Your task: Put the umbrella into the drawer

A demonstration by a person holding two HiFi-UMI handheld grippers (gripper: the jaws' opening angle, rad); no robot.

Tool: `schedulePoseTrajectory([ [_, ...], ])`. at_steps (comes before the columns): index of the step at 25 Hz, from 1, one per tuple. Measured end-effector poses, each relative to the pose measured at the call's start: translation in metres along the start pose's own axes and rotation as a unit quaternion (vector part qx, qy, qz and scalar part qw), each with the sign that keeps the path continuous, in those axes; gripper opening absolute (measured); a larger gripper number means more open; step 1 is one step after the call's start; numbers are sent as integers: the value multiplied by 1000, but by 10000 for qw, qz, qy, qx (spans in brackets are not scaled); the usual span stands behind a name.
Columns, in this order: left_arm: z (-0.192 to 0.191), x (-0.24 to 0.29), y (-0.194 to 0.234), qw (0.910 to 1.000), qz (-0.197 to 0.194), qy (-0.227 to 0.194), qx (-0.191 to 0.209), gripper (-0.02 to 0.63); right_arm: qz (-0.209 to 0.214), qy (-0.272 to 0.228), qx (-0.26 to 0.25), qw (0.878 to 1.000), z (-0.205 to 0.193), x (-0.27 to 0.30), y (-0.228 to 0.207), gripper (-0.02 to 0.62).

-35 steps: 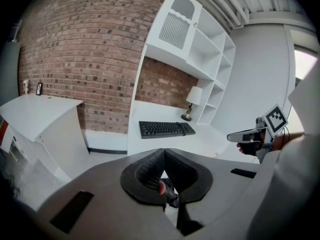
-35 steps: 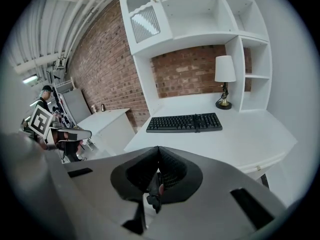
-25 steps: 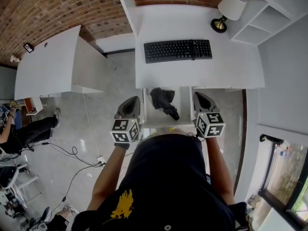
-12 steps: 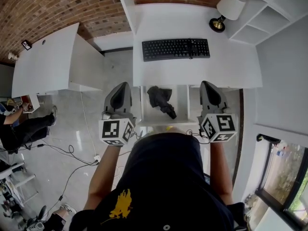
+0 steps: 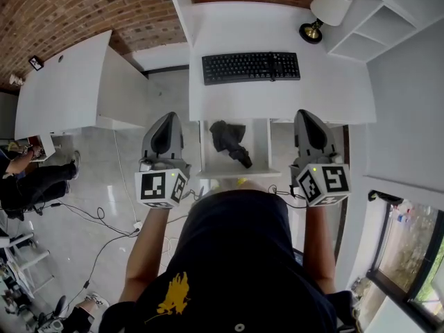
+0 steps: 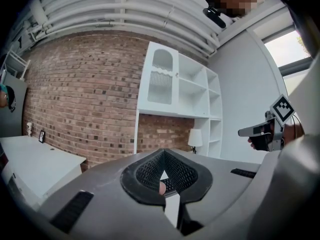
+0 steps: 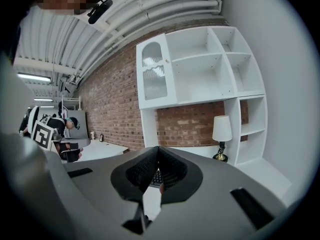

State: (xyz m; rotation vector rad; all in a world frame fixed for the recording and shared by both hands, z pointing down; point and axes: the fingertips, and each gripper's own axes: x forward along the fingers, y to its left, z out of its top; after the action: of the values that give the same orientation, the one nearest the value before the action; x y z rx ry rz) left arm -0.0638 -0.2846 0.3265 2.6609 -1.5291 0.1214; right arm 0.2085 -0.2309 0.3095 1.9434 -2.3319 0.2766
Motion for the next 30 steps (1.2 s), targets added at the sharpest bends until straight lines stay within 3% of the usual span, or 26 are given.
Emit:
schedulePoseTrajectory([
  [14, -2, -6, -2, 10000, 16, 5, -40, 17, -78, -132, 105, 9998, 8, -12, -6, 0],
  [20, -2, -7, -1, 10000, 30, 20, -34, 17, 31, -545, 143, 9984, 25, -15, -1, 9],
  [22, -2, -8, 0, 10000, 37, 23, -44, 17, 215, -773, 247, 9965, 34, -15, 4, 245],
  [25, -4, -9, 0, 10000, 37, 41, -59, 17, 244, -1058, 326, 9936, 42, -16, 6, 307],
  [27, -5, -9, 0, 10000, 44, 47, -76, 17, 161, -907, 123, 9957, 38, -16, 5, 325],
  [28, -6, -9, 1, 9999, 51, 50, -87, 17, 155, -780, 26, 9968, 35, -16, 6, 0],
  [30, -7, -9, 2, 9999, 66, 56, -106, 17, 226, -591, -68, 9980, 29, -15, 10, -2],
])
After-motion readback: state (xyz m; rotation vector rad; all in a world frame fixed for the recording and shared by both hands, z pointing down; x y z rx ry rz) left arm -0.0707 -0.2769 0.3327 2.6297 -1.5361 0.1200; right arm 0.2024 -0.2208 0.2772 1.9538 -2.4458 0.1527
